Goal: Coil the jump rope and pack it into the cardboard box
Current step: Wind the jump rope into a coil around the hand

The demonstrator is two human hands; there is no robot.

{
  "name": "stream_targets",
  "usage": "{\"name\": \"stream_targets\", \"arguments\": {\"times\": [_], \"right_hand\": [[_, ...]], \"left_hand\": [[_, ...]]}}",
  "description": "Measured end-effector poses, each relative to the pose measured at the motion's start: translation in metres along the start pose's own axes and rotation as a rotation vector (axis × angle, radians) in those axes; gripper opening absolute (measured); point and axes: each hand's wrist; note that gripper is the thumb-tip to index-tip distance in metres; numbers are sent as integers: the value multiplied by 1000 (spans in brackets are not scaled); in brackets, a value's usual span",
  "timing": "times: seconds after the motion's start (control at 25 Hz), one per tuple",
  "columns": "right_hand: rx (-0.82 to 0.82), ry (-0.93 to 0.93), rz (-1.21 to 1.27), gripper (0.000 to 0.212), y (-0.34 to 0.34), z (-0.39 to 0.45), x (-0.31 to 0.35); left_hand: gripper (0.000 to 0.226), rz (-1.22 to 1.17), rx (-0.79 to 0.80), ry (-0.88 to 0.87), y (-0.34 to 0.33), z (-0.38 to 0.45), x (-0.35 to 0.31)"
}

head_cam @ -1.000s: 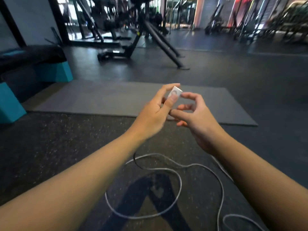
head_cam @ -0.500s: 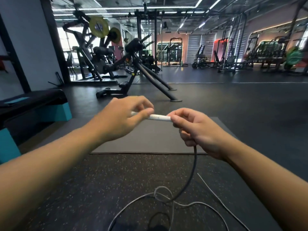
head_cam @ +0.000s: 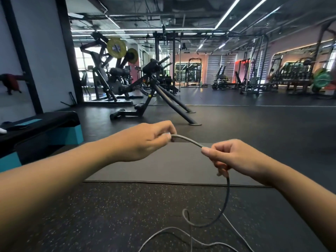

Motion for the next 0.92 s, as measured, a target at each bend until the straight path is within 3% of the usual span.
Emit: {"name": "stream_targets", "arguments": {"times": [0.08,0.12,0.2,0.28,0.44,0.52,0.6,0.68,0.76,0.8,0.88,0.92], "right_hand": [[-46,-46,11,57,2,-4,-6],[-89,-50,47,59,2,-6,-9],[-167,-46,172,58,-4,-6,-13],[-176,-4,368,52,-19,-1,-11],[-8,133,713,48,-52,12,8],[-26,229,746,49,-63,15,15],[-136,270,791,46,-72,19,24],[-231,288,818,39,-75,24,32],[-259,299,777,33,-68,27,37],[-252,297,699,28,-61,28,38],[-209,309,446,17,-47,27,43],[-186,330,325,12,-41,27,48]], "left_hand": [[20,-333,-102,51,0,-3,0],[23,-621,-173,94,-1,-3,-2],[23,-1186,-396,174,-5,2,-8],[24,-1534,-678,223,-11,14,-15],[27,-1901,-1129,377,-5,41,-25],[24,-1955,-1246,449,-1,47,-27],[23,-1995,-1267,486,-5,46,-31],[22,-1928,-1188,598,-17,41,-30],[33,-1369,-1131,813,-26,27,-20],[43,-985,-1102,786,-27,19,-16],[34,-429,-972,338,-11,8,-27],[25,-308,-776,149,1,9,-39]]}}
Point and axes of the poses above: each hand's wrist, its own z-axis towards the middle knuckle, its own y-axis out of the back of the hand, x = y × z
